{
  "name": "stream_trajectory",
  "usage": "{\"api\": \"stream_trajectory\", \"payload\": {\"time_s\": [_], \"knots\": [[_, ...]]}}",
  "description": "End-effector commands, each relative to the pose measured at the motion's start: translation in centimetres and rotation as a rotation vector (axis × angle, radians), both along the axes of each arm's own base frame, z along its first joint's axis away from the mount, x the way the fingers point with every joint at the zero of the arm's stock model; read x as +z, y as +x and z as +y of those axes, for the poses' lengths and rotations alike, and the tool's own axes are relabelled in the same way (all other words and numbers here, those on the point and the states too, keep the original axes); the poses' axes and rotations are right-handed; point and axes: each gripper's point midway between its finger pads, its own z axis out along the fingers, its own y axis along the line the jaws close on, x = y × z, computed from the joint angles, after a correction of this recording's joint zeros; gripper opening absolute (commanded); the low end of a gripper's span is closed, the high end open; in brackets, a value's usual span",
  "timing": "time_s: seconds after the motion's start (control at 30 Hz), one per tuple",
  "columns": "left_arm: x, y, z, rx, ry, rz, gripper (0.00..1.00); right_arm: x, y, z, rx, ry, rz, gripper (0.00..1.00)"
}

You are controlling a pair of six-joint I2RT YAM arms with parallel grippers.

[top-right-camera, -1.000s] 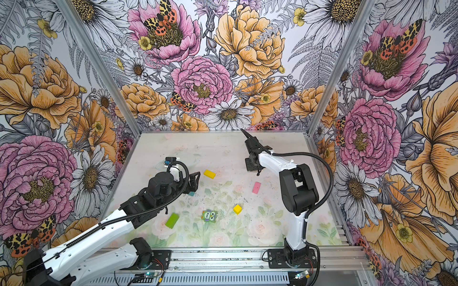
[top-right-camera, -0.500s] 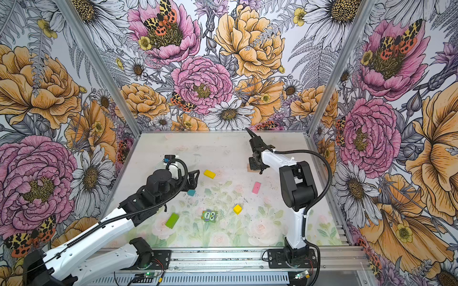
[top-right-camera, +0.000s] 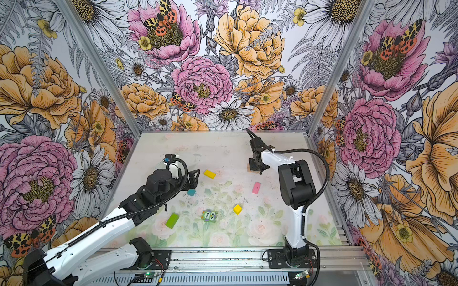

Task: Build the wood block tower
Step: 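Position the held block above the two-block stack with the right gripper, then lower the held block crosswise onto the stack and open the right gripper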

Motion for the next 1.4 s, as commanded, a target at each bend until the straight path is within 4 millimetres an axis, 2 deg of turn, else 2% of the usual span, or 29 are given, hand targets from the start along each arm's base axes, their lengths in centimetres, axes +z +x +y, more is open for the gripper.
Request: {"api": "stream_trajectory", "payload": {"time_s": [0.0,0.2,0.4,0.8,1.07,1.2,1.37], "knots": [[1.1,0.1,-0.1,-0.010,-0.023,-0.025,0.99,0.4,1.1,0.4,-0.009,0.022,-0.027,0.11],[1.1,0.1,0.0,-0.008,-0.023,-0.024,0.99,0.1,1.1,0.5,-0.009,0.024,-0.021,0.13],[1.1,0.0,0.0,-0.010,-0.025,-0.022,0.99,0.2,1.1,0.7,-0.004,0.035,-0.021,0.28],[1.2,-0.1,0.3,-0.003,-0.016,-0.024,0.99,1.5,1.2,0.7,-0.011,0.049,-0.049,0.37],[0.9,0.2,1.4,0.054,0.034,-0.009,0.99,4.3,1.2,0.9,-0.018,0.085,-0.118,0.49],[0.3,0.3,1.8,0.083,0.043,0.016,0.99,5.7,1.1,1.0,-0.010,0.095,-0.146,0.51],[-2.1,1.2,3.0,0.153,0.101,0.118,0.99,7.9,0.4,1.1,-0.015,0.120,-0.186,0.52]]}}
